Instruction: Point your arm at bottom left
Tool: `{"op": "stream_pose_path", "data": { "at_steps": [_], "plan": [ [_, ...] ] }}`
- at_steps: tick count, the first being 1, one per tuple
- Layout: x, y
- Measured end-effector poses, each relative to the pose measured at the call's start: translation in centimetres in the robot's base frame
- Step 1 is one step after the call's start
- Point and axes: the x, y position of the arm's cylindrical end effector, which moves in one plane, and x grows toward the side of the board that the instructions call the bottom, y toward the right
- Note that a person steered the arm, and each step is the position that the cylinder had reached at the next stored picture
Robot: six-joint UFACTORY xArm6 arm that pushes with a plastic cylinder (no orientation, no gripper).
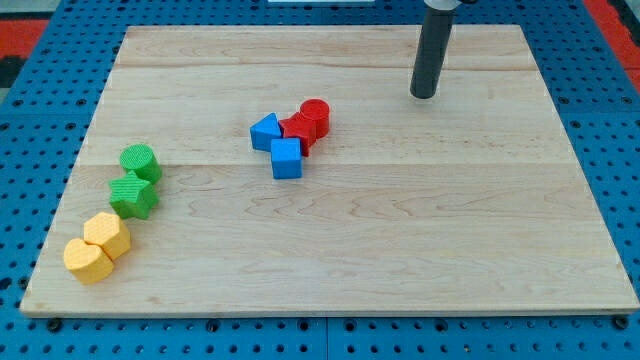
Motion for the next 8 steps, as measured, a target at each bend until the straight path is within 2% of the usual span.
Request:
{"op": "stream_pose_path", "data": {
  "at_steps": [1,2,4,6,8],
  "plan": [
    [0.0,0.0],
    [-0.3,-3.7],
    [0.3,-3.5],
    [13.3,-2.2],
    [25.7,-10.1]
  ]
}}
